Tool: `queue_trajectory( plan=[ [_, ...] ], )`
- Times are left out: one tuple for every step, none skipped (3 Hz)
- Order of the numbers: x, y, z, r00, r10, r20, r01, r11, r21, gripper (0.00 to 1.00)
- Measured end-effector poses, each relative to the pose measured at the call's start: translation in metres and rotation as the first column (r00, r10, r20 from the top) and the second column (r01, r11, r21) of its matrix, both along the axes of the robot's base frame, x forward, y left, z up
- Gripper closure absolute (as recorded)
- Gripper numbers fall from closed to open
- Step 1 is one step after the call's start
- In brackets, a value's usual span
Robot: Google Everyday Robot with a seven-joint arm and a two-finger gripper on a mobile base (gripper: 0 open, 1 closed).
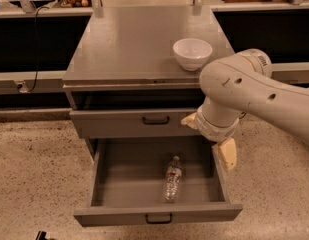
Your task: Pick water bottle from middle drawer and place on counter
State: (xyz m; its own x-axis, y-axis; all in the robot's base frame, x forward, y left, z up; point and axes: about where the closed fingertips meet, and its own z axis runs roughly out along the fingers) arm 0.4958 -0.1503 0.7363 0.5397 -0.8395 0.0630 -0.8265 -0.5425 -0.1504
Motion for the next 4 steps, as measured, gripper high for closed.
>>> queue_trajectory(
  plan=[
    [0.012,0.017,-0.048,0.9948,0.098,-0.028,-0.097,0.995,0.033,0.00],
    [0.007,0.038,-0.112,0.9632,0.268,0.014,-0.268,0.957,0.107,0.00],
    [0.018,0.046,-0.112,0.9484,0.305,0.087,-0.314,0.941,0.124,0.00],
    [0.022,0.059,-0.134,0.9399,0.336,0.061,-0.341,0.930,0.138,0.00]
  ],
)
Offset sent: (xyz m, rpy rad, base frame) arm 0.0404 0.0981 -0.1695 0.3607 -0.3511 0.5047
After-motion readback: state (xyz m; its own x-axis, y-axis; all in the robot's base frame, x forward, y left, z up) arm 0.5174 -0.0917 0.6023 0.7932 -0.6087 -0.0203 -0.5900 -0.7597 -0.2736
